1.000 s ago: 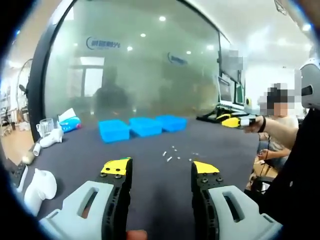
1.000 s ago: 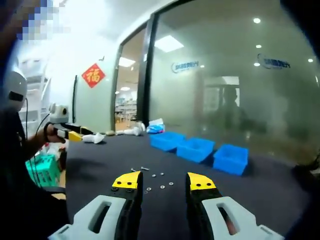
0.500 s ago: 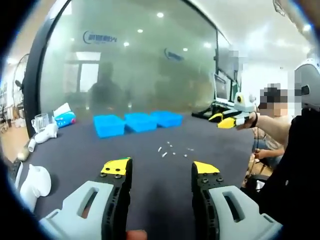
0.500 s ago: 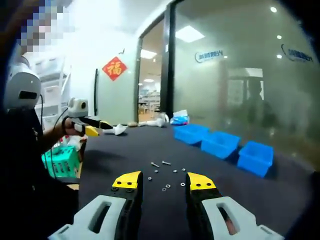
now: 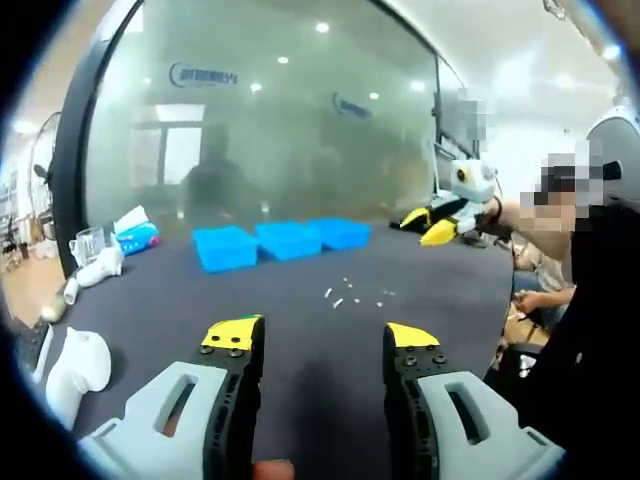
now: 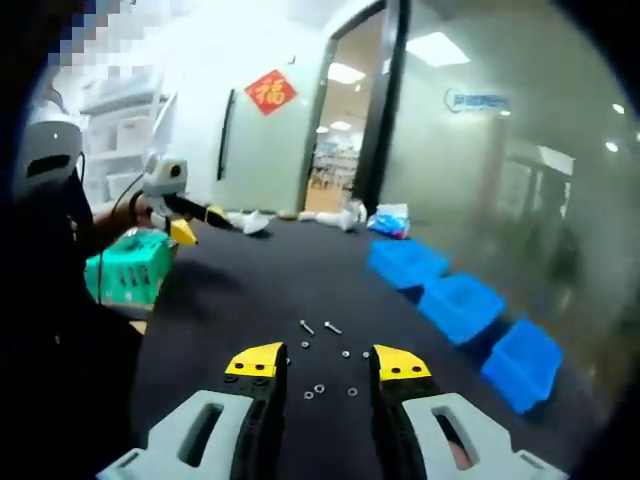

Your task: Sort the screws, nuts, and washers into the corresponding bins

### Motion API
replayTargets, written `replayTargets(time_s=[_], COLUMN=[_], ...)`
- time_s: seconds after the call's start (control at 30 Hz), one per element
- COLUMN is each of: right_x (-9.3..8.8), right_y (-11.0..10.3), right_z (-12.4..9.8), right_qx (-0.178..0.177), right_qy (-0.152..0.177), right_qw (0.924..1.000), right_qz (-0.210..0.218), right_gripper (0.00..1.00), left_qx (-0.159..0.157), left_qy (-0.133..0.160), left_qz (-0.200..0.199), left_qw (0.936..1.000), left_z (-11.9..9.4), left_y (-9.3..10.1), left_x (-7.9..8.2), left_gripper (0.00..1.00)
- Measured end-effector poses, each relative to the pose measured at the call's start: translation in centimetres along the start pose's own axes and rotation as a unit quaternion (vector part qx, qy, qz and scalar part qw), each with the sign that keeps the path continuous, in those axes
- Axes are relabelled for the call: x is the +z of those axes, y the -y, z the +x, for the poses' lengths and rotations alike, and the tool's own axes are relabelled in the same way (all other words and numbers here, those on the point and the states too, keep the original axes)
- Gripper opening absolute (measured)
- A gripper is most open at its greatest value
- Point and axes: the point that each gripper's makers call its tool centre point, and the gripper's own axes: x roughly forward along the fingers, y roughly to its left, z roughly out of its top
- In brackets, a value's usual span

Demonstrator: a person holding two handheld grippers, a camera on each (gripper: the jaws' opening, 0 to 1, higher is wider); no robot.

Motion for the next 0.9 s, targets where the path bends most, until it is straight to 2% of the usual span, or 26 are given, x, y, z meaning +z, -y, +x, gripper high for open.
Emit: replayTargets(time_s=[0.13,0.37,0.5,0.6,0.7,0.9], right_x=[0.1,0.8,0.4,-0.4,-1.0,-2.2], right_y=[0.1,0.1,-0.3,-0.3,-0.2,-0.3], right_z=[2.3,6.1,7.9,9.3,10.3,12.2], right_qx=[0.042,0.086,0.113,0.131,0.137,0.154], right_qy=[-0.05,-0.099,-0.132,-0.165,-0.185,-0.221], right_qw=[0.9971,0.987,0.9764,0.9653,0.9571,0.9431], right_qz=[-0.039,-0.092,-0.128,-0.154,-0.176,-0.195], right_gripper=[0.27,0.27,0.27,0.26,0.22,0.22], left_qx=[0.002,0.004,0.007,0.009,0.01,0.012], left_qy=[-0.005,-0.005,-0.007,-0.005,-0.005,-0.007], left_qz=[0.006,0.004,0.004,0.003,0.002,-0.003], left_qw=[1.0,1.0,0.9999,0.9999,0.9999,0.9999], left_z=[-0.1,-0.3,-0.3,-0.4,-0.5,-0.4], left_y=[-0.1,-0.4,-0.8,-1.0,-1.1,-1.4], left_x=[-0.3,-0.5,-0.7,-0.6,-0.7,-1.0], left_gripper=[0.46,0.46,0.46,0.46,0.46,0.46])
